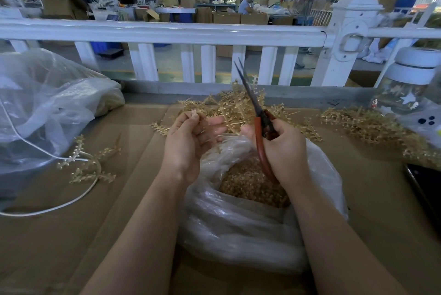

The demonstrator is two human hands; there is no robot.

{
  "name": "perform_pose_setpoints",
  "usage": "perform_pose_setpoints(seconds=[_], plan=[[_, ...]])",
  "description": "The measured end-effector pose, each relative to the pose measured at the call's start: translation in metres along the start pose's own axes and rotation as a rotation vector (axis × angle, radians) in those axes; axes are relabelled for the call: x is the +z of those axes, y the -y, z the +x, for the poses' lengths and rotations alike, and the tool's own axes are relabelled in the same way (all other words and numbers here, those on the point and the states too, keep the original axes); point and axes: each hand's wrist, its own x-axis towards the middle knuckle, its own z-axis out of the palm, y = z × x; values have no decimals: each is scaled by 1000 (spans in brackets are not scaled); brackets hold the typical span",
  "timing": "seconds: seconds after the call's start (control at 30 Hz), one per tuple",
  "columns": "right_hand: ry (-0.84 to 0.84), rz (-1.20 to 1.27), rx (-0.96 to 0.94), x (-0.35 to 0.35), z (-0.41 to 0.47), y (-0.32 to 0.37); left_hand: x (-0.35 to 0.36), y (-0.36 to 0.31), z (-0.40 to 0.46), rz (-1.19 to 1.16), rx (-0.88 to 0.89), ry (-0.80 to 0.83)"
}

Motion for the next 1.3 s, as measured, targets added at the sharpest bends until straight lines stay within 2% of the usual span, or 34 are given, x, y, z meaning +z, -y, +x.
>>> perform_pose_setpoints(seconds=[0.3, 0.4, 0.5, 0.63, 0.9, 1.03, 1.13, 1.3], plan=[[-5, 140, 159, 0, 5, -3, 1, 1, 0, -37, -16, 40], [59, 185, 192, -1, 5, 1, 1, 2, 0, -60, -27, 64], [126, 329, 226, 0, 5, 7, 1, 4, 1, -66, -43, 79], [117, 419, 281, 0, 4, 12, 0, 6, 0, -19, -106, 115], [117, 567, 207, -4, 1, 10, 4, 11, -10, 100, -304, 227], [122, 516, 207, -1, 1, 10, 3, 15, -8, 214, -275, 253], [145, 485, 187, 0, 1, 9, 3, 17, -6, 186, -236, 209], [219, 516, 154, -1, 1, 8, 3, 15, -6, 136, -216, 226]])
